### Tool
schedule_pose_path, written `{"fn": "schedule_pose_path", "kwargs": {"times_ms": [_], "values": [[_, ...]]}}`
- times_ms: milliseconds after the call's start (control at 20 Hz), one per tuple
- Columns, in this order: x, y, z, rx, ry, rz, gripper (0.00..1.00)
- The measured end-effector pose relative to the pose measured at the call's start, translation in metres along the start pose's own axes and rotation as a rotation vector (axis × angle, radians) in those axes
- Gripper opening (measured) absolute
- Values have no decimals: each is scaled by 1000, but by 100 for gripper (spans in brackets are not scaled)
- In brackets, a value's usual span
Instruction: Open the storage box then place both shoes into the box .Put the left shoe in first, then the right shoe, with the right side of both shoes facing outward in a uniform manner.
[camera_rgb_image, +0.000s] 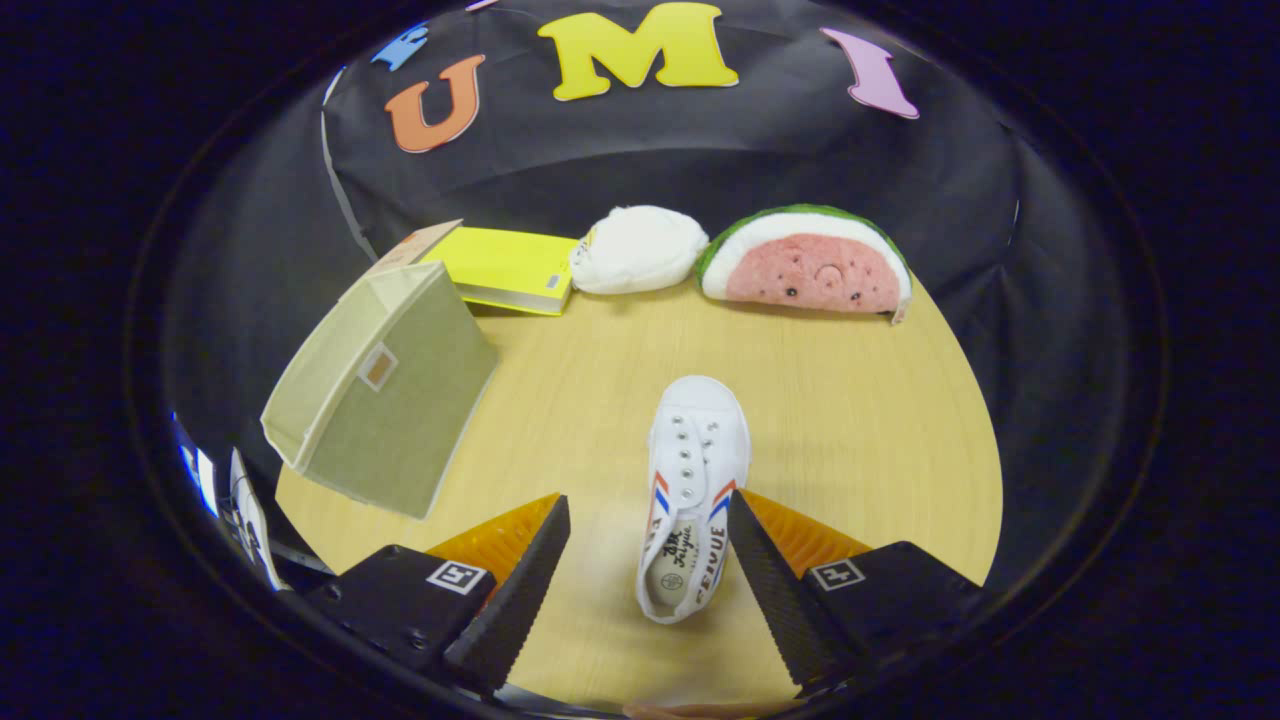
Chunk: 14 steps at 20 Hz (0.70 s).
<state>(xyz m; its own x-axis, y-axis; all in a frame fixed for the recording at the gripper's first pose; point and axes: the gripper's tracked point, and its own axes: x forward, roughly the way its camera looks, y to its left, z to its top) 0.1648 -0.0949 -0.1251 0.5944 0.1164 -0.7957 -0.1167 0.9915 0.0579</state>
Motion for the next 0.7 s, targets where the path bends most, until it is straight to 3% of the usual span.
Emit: {"fn": "schedule_pose_path", "kwargs": {"times_ms": [250, 650, 700], "values": [[24, -40, -21, 43, 71, -31, 100], [68, -47, -38, 64, 173, -20, 100], [71, -45, -40, 68, 183, -20, 92]]}}
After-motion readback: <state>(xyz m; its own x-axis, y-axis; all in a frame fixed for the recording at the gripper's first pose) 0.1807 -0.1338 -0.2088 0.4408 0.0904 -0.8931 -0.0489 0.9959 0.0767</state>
